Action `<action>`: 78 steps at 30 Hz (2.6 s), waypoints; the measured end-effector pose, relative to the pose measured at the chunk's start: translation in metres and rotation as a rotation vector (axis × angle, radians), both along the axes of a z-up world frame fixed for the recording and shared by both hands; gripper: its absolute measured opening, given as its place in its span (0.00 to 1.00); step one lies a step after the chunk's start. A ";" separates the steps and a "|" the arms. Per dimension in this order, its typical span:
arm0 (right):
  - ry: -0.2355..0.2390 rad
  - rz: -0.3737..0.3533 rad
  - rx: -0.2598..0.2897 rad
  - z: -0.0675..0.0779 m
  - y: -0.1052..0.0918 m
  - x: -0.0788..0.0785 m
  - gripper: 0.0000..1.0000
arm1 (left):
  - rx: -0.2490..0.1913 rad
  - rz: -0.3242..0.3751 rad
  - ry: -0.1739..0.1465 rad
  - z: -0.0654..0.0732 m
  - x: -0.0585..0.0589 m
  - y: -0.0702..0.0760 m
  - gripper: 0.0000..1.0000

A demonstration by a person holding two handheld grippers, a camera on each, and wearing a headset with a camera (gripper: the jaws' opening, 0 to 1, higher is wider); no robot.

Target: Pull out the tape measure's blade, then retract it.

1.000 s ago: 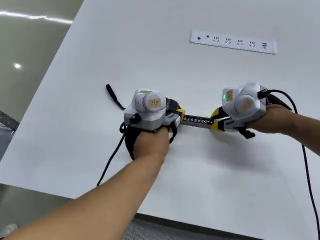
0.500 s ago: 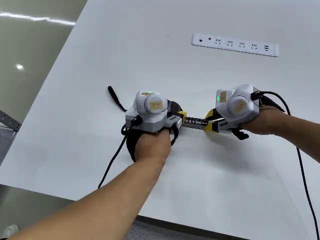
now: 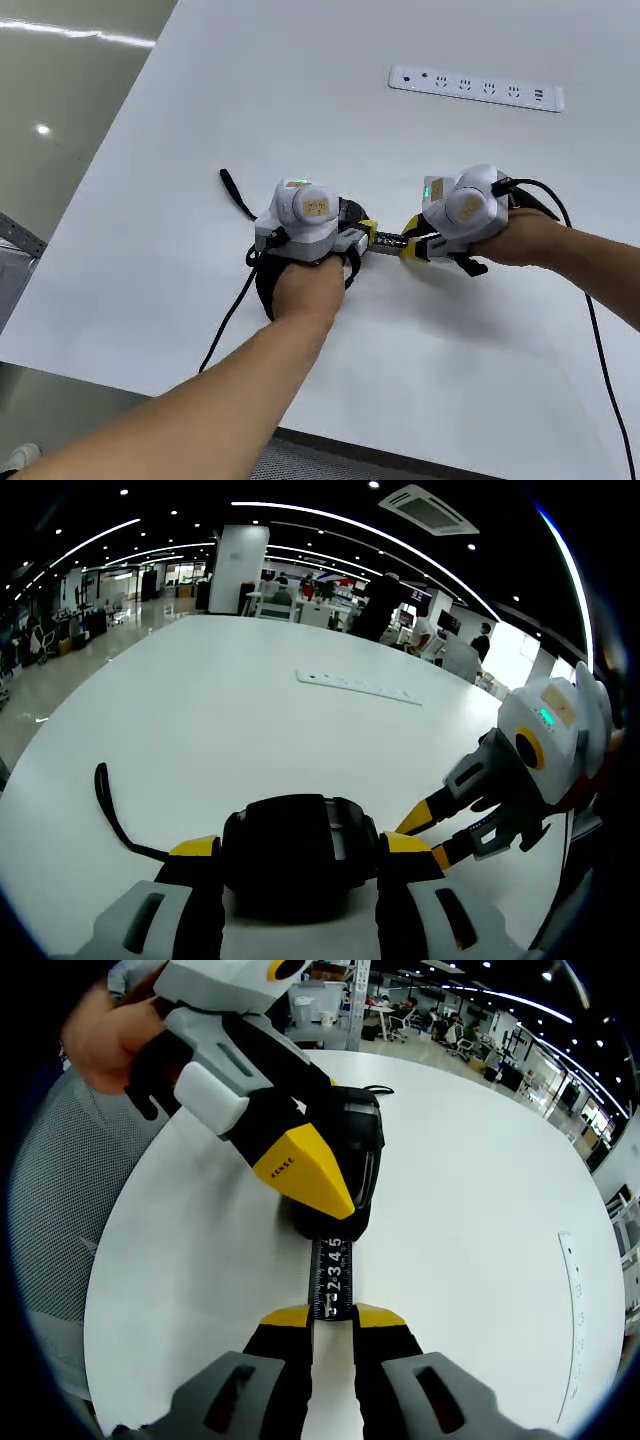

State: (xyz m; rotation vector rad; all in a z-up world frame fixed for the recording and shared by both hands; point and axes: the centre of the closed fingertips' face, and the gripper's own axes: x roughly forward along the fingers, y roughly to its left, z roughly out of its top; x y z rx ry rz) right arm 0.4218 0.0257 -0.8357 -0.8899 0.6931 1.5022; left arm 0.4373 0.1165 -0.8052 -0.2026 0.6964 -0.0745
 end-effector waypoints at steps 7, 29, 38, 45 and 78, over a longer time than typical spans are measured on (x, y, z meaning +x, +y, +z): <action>0.002 -0.003 0.001 -0.001 0.006 0.001 0.11 | 0.000 0.000 0.000 0.001 0.000 0.000 0.58; 0.010 -0.002 0.014 0.001 0.024 -0.002 0.11 | -0.008 0.000 0.002 0.001 0.000 0.000 0.58; 0.011 -0.006 0.014 -0.001 0.030 -0.002 0.11 | -0.012 0.002 0.002 0.001 0.000 0.000 0.58; 0.016 -0.008 0.015 -0.002 0.034 -0.001 0.11 | -0.013 0.003 0.001 0.001 0.000 0.001 0.58; 0.016 -0.020 0.020 -0.007 0.039 0.002 0.12 | 0.000 0.007 -0.002 0.001 0.001 0.000 0.59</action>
